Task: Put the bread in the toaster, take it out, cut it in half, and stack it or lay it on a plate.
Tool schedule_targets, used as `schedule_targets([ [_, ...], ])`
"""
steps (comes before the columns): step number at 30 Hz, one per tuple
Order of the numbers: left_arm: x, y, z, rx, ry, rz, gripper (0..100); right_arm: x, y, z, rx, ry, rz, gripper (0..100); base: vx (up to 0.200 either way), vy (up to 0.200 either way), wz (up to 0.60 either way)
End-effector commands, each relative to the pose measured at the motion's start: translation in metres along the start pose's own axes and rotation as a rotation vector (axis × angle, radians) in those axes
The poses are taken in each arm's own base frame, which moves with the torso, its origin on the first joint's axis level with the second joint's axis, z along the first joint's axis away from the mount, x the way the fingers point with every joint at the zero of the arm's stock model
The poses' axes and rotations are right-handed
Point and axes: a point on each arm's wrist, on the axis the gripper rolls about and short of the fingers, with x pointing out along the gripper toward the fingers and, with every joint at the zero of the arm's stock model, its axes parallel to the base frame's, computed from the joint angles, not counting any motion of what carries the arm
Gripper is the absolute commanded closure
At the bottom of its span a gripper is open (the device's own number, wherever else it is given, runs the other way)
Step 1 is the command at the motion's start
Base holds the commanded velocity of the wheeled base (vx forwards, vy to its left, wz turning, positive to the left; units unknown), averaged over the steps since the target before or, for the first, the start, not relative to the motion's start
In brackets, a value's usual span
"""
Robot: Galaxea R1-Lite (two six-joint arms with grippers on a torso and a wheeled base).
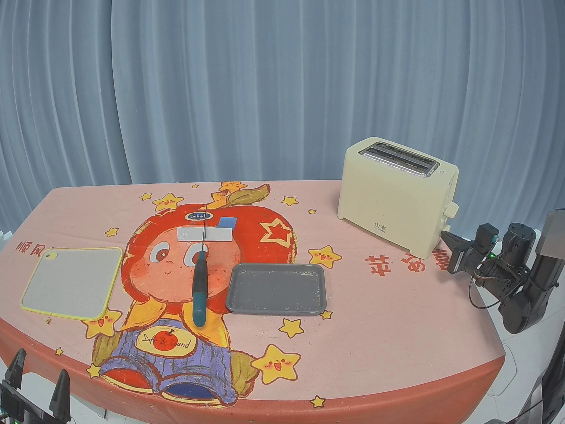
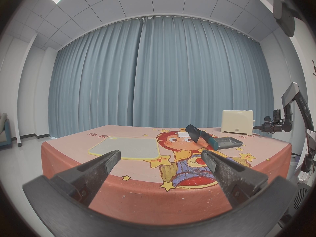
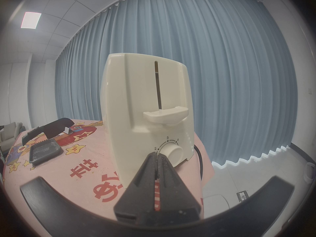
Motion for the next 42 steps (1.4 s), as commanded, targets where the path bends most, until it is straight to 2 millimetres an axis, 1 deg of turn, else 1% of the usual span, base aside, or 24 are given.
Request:
schedule_targets([
  [1,0.0012,0.0001,-0.0049,0.0,0.016,0.001,0,-0.0001,0.0,-0.0013,0.0,0.0,-0.002,100,0.0,0.0,0.0],
  [26,0.0012,0.0001,-0.0049,0.0,0.016,0.001,0,-0.002,0.0007,-0.004,0.002,0.013,-0.006,100,0.0,0.0,0.0],
  [37,0.0012,0.0001,-0.005,0.0,0.018,0.001,0,-0.0025,0.0023,-0.0037,0.001,0.013,-0.001,100,0.0,0.0,0.0],
  [42,0.0012,0.0001,-0.0049,0.0,0.016,0.001,0,-0.0033,0.0036,-0.0006,-0.002,0.003,0.002,100,0.0,0.0,0.0],
])
